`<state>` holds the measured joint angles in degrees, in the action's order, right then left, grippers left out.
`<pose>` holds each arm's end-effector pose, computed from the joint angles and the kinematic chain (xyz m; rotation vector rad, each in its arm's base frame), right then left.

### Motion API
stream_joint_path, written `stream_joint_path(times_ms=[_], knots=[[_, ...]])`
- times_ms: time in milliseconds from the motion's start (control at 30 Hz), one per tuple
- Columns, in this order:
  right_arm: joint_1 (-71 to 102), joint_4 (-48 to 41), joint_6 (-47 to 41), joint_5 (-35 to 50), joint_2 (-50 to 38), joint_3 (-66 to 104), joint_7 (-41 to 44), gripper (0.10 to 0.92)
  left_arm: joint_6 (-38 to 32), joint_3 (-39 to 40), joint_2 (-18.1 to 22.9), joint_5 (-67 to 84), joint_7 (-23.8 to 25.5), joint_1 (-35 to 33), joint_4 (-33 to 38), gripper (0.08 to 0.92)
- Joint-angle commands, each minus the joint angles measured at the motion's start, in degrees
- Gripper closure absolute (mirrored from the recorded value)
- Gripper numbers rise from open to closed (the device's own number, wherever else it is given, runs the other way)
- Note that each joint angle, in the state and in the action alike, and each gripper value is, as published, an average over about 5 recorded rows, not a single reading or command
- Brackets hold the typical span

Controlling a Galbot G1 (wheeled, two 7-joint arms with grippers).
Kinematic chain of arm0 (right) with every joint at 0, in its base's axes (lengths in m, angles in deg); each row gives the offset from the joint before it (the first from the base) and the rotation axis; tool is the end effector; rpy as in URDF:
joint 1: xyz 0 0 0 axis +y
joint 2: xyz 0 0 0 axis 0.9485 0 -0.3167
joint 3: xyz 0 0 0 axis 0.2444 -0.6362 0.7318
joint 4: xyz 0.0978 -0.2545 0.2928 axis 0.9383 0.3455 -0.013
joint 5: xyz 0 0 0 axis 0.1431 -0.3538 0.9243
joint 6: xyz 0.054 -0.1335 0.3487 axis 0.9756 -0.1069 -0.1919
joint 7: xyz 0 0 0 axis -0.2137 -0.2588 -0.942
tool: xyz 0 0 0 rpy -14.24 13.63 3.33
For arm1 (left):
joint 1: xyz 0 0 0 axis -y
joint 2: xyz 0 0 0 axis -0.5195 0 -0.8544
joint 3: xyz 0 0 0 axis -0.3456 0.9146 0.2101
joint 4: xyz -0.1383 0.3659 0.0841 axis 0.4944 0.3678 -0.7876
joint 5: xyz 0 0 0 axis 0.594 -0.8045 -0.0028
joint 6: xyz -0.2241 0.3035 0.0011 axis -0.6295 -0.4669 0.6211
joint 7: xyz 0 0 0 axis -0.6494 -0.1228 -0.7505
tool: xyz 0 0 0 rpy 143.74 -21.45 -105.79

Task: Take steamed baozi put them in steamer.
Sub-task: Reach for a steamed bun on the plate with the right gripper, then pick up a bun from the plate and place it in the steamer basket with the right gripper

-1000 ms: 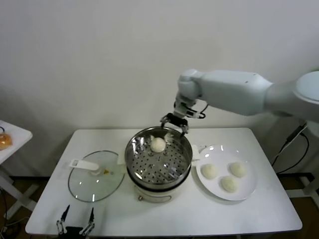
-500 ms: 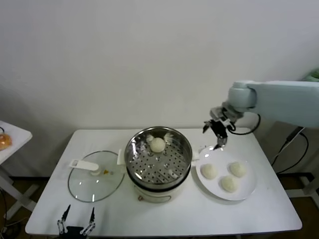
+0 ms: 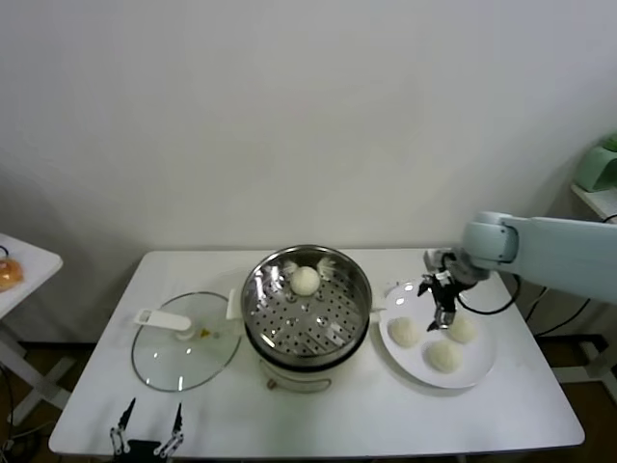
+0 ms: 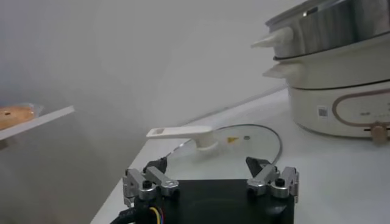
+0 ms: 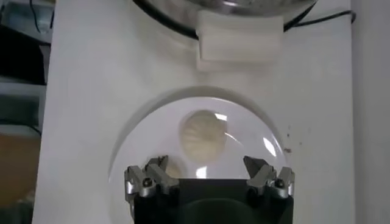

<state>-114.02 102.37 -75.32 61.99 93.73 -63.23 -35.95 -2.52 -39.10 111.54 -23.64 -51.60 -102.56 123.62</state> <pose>0.5482 -0.1252 -0.1704 1.2425 -1.4082 1.2329 0.0441 0.1042 -0.4657 0.0980 -2.8882 -0.5056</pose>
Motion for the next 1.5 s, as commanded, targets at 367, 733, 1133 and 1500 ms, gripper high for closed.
stream_joint_path(times_ms=[367, 733, 1133, 1500], knots=[[16.63, -12.35, -2.17, -6.99, 5.33, 12.12, 0.01, 0.203, -0.24, -0.71, 0.30, -0.12, -0.02, -0.12, -0.45, 0.177], [17.82, -14.46, -1.27, -7.42, 6.71, 13.50, 1.20, 0.203, -0.19, -0.87, 0.27, -0.33, -0.09, -0.12, -0.45, 0.177], [16.98, -14.55, -0.20, -7.18, 7.21, 13.69, 3.04, 0.290, -0.22, -1.09, 0.37, -0.35, -0.25, -0.29, -0.23, 0.177], [10.22, -12.41, 2.01, -5.23, 5.15, 10.58, 6.97, 0.348, -0.18, -1.13, 0.60, -0.33, -0.43, -0.56, 0.23, 0.177]])
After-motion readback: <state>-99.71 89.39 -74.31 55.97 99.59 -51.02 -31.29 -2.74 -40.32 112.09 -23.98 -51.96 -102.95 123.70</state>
